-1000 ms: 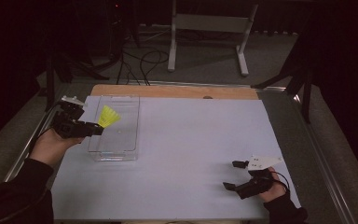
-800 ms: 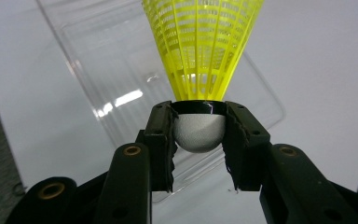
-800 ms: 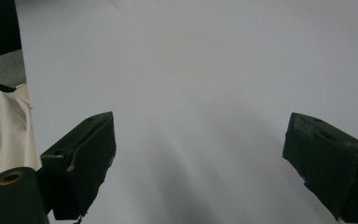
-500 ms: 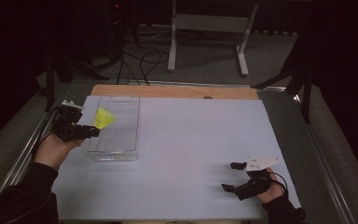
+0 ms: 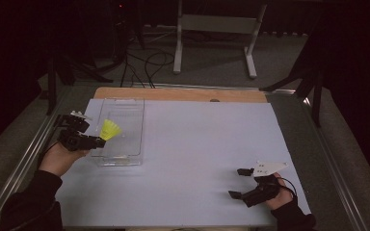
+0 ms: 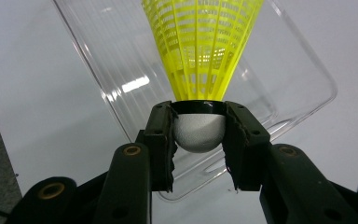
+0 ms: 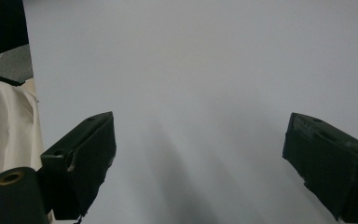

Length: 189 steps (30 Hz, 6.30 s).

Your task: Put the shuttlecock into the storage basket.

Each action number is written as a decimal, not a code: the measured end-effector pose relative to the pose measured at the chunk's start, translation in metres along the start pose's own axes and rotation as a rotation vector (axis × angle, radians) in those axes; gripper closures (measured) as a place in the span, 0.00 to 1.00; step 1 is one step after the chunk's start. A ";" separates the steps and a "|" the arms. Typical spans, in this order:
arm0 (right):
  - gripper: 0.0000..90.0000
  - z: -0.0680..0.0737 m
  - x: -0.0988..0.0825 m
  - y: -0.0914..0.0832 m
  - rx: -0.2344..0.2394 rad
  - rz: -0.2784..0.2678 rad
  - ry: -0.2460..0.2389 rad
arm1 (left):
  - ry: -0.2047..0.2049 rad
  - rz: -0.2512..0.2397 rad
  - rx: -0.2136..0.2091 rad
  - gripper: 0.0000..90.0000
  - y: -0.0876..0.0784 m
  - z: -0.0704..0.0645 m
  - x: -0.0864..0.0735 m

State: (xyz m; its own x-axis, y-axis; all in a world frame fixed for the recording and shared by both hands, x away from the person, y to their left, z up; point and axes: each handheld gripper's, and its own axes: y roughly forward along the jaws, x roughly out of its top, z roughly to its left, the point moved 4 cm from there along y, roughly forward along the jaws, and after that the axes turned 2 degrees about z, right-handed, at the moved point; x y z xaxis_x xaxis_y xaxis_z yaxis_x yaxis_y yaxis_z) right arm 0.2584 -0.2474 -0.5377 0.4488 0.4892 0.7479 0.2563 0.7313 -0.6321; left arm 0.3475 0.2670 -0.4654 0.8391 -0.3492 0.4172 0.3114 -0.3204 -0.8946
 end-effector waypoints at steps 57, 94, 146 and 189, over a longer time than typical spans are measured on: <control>0.11 -0.002 -0.001 -0.001 0.007 -0.004 0.016 | 0.168 -0.037 -0.004 0.00 0.002 -0.029 0.027; 0.11 -0.005 -0.002 -0.003 -0.028 -0.010 -0.003 | 0.536 -0.197 -0.179 0.00 0.032 -0.152 0.074; 0.11 -0.003 -0.005 0.000 -0.017 0.006 -0.017 | 0.650 -0.102 -0.328 0.00 0.076 -0.180 -0.020; 0.11 -0.004 -0.009 0.003 -0.023 0.030 -0.028 | 0.448 -0.191 -0.217 0.00 0.064 -0.104 -0.091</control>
State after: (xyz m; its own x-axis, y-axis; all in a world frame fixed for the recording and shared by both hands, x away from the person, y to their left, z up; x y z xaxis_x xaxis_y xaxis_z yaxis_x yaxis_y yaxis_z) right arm 0.2582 -0.2510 -0.5474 0.4322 0.5242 0.7337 0.2630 0.7050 -0.6586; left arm 0.2443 0.1864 -0.5437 0.4887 -0.5938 0.6392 0.3009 -0.5730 -0.7623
